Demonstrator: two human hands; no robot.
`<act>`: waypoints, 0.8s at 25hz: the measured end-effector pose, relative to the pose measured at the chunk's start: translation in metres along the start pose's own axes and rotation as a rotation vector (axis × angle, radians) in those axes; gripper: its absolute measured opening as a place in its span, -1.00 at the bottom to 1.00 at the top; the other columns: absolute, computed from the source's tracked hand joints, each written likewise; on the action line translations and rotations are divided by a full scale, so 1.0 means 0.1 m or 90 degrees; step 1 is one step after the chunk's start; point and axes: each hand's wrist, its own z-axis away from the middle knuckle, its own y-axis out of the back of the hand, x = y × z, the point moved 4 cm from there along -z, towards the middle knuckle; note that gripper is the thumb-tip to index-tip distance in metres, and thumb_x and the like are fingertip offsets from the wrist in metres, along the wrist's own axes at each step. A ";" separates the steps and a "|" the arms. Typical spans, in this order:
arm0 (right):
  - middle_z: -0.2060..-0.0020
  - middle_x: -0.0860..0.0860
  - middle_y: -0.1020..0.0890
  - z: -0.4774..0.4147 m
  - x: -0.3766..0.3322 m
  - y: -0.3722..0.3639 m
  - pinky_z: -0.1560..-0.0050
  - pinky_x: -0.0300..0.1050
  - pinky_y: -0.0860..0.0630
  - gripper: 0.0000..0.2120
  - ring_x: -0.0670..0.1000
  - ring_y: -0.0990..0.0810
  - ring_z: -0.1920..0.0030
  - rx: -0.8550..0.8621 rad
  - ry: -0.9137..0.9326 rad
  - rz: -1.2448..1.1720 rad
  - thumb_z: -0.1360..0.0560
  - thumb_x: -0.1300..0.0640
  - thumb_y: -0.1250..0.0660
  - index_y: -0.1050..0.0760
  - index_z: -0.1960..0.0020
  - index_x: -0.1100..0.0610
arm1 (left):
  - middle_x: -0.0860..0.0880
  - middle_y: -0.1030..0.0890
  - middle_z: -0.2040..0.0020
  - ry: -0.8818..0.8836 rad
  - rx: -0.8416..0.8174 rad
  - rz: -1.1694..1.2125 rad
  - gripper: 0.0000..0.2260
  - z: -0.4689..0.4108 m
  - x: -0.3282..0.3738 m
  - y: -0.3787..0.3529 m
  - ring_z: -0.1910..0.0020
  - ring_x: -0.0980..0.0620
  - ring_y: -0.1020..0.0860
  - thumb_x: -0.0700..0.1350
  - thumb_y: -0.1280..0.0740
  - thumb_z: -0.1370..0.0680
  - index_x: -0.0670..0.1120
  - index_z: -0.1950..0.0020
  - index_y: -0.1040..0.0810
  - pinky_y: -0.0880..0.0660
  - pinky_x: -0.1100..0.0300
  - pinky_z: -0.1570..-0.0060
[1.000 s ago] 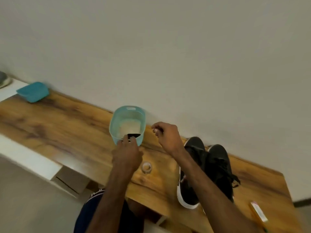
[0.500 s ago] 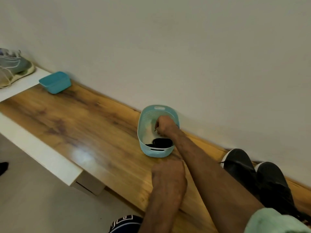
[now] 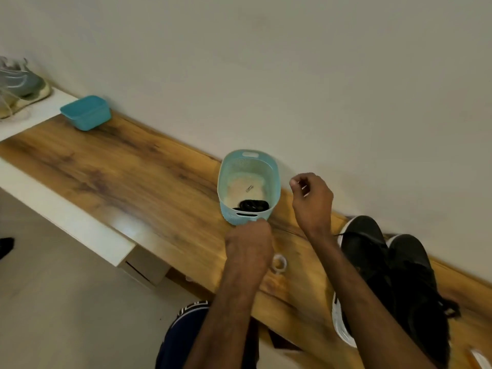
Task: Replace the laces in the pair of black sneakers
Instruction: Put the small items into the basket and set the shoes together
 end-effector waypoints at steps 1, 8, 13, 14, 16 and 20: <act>0.12 0.00 -0.63 0.20 0.11 0.05 0.04 -0.02 -0.55 -0.94 -0.05 -0.56 0.14 -0.023 -0.034 0.004 -0.54 0.14 -0.38 -0.59 0.02 0.13 | -0.11 -0.53 -0.25 -0.001 0.016 0.001 -0.79 0.02 -0.07 0.05 -0.23 -0.13 -0.53 -0.17 -0.17 -0.64 -0.11 -0.28 -0.40 -0.44 0.07 -0.07; -0.26 -0.01 -0.42 1.33 0.52 -0.08 -0.21 -0.07 -0.43 -0.41 0.07 -0.45 -0.25 -0.498 -0.132 0.219 -0.43 -0.12 -0.46 -0.41 -0.39 0.03 | -0.13 -0.54 -0.25 0.045 0.064 0.025 -0.67 0.14 -0.26 0.09 -0.20 -0.14 -0.54 -0.11 -0.24 -0.63 -0.09 -0.39 -0.32 -0.44 0.05 -0.03; -0.21 0.02 -0.54 0.77 0.13 0.23 -0.11 -0.08 -0.46 -0.55 0.06 -0.54 -0.17 -0.258 -0.064 0.149 -0.51 0.02 -0.43 -0.45 -0.37 0.07 | -0.12 -0.51 -0.24 0.077 0.179 0.104 -0.39 0.18 -0.26 0.16 -0.15 -0.12 -0.54 0.01 -0.31 -0.60 0.01 -0.55 -0.07 -0.44 0.04 0.07; -0.22 0.03 -0.54 0.54 -0.01 0.26 -0.12 -0.08 -0.45 -0.53 0.05 -0.53 -0.18 -0.207 -0.035 0.124 -0.52 0.02 -0.43 -0.44 -0.37 0.10 | -0.13 -0.49 -0.28 0.081 0.163 0.114 -0.36 0.15 -0.29 0.14 -0.17 -0.12 -0.53 0.02 -0.31 -0.60 0.03 -0.56 -0.03 -0.43 0.04 0.04; -0.22 0.06 -0.55 0.09 -0.27 0.15 -0.14 -0.09 -0.43 -0.53 0.07 -0.53 -0.19 -0.204 0.009 0.108 -0.51 0.05 -0.44 -0.44 -0.37 0.13 | -0.17 -0.39 -0.37 0.094 0.122 0.125 -0.32 0.10 -0.31 0.11 -0.28 -0.14 -0.44 0.06 -0.32 -0.59 0.04 -0.58 0.01 -0.44 0.00 -0.08; -0.23 0.10 -0.56 -0.46 -0.43 -0.77 -0.15 -0.08 -0.45 -0.55 0.13 -0.53 -0.24 -0.436 0.074 0.257 -0.46 0.15 -0.48 -0.47 -0.32 0.17 | -0.18 -0.13 -0.51 0.091 0.108 0.098 -0.26 0.01 -0.25 0.11 -0.42 -0.15 -0.26 0.15 -0.32 -0.57 0.05 -0.59 0.04 -0.44 -0.07 -0.20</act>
